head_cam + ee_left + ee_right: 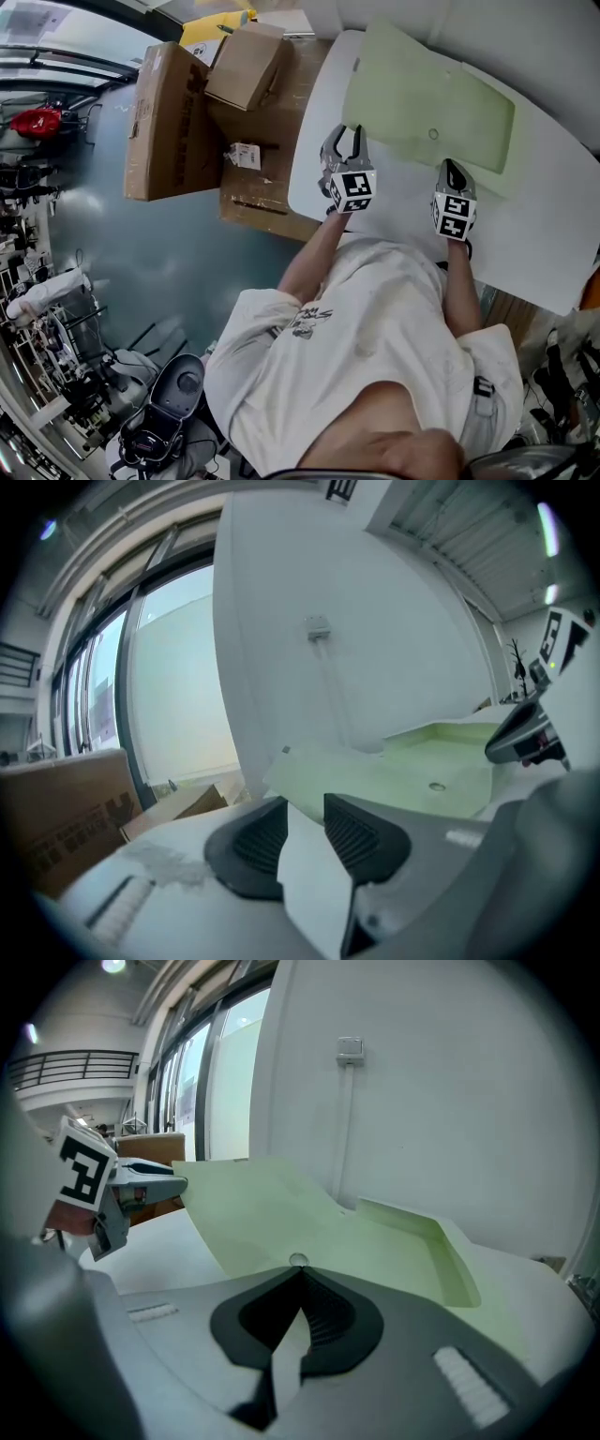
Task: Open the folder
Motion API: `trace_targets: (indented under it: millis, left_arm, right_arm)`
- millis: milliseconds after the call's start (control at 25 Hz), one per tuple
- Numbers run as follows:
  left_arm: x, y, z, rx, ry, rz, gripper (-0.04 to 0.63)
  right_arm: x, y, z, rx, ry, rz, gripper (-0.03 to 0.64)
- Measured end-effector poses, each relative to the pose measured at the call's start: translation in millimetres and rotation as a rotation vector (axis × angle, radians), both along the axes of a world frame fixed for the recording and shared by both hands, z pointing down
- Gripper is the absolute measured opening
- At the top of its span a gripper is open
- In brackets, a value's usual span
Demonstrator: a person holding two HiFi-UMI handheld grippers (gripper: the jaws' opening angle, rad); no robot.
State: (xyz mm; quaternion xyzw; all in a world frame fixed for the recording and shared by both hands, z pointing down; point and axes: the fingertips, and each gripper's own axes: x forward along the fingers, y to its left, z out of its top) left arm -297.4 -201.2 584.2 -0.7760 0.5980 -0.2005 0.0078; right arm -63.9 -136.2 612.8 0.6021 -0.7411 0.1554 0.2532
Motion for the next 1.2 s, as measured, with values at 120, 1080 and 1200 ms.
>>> trace_targets:
  millis: [120,1080,1200]
  left_arm:
    - [-9.5,-3.9,17.5,-0.061,0.055,-0.022,0.122]
    - [-22.4,-15.7,66.8,-0.266,0.124,-0.057,0.157]
    - [-23.3,-17.7,71.1,-0.289,0.133,-0.057,0.163]
  right_arm:
    - [-2.3,-1.0,0.8,0.001,-0.001,-0.008,-0.002]
    - [-4.0,-4.9,-1.2,0.007,0.027,-0.041,-0.002]
    - [-4.0,-5.1,-2.1,0.009,0.028,-0.038,-0.002]
